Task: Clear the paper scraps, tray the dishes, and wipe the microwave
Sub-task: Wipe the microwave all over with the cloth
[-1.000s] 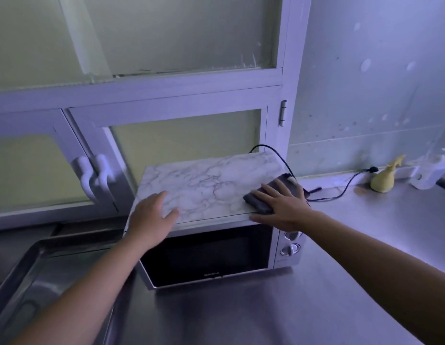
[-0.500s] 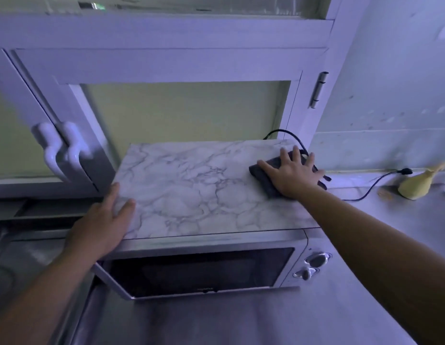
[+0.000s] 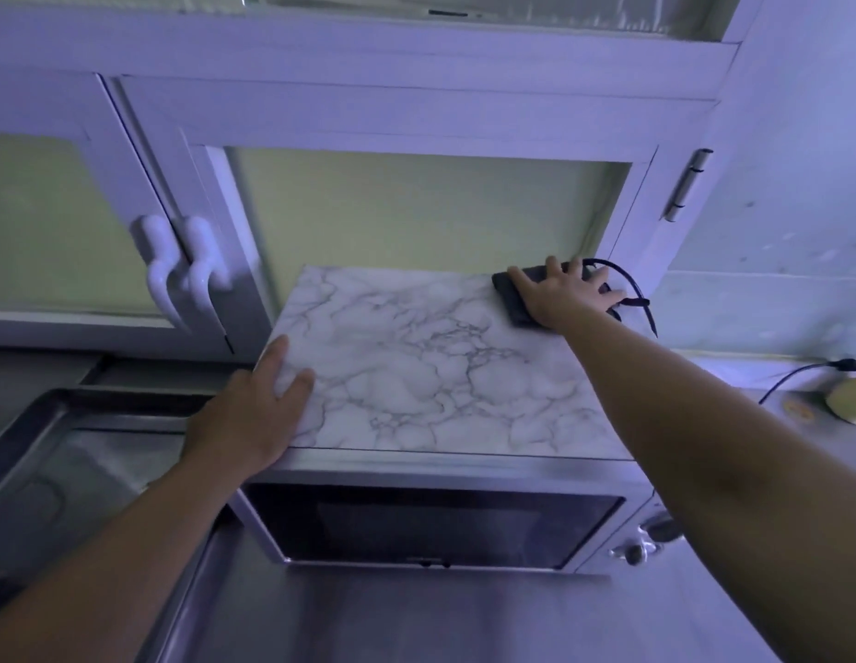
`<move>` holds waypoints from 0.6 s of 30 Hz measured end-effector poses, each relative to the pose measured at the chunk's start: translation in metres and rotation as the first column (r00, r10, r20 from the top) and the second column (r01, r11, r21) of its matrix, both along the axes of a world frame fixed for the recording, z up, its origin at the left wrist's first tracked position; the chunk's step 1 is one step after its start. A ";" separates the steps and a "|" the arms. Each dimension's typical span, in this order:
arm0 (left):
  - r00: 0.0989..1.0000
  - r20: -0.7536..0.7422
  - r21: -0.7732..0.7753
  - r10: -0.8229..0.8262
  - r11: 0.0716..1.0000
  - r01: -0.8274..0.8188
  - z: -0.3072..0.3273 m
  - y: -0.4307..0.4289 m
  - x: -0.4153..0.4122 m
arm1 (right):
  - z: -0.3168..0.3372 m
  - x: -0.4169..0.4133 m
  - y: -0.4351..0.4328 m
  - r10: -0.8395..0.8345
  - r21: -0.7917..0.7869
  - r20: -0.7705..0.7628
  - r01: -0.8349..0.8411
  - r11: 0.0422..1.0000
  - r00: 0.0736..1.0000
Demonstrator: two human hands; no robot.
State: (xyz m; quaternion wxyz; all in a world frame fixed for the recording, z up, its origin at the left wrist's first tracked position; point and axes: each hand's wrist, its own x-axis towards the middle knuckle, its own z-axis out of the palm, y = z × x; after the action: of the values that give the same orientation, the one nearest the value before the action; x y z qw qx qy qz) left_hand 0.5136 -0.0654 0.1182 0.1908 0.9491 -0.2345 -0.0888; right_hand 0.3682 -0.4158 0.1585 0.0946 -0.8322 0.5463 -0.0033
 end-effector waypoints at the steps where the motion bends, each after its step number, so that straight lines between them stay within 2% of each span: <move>1: 1.000 -0.011 0.009 -0.006 1.000 0.006 0.002 -0.001 -0.002 | -0.002 -0.008 0.009 0.049 -0.020 0.022 -0.049 0.999 0.999; 5: 0.999 -0.044 0.025 -0.012 1.000 0.013 0.007 -0.001 -0.003 | -0.007 -0.044 0.065 0.147 -0.030 0.049 -0.146 0.989 0.988; 12: 0.994 -0.093 -0.013 -0.053 0.999 0.052 0.004 0.001 -0.002 | -0.015 -0.090 0.169 -0.012 -0.047 0.054 0.014 0.999 0.998; 18: 0.995 -0.057 -0.008 -0.079 0.997 0.079 0.004 0.000 -0.006 | -0.018 -0.086 0.217 -0.106 -0.084 -0.004 0.105 0.991 0.994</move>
State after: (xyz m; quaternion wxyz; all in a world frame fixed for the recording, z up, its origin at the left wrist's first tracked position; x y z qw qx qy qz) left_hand 0.5073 -0.0653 0.1218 0.1963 0.9356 -0.2664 -0.1230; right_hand 0.2824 -0.1985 0.1403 0.0573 -0.8055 0.5891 -0.0276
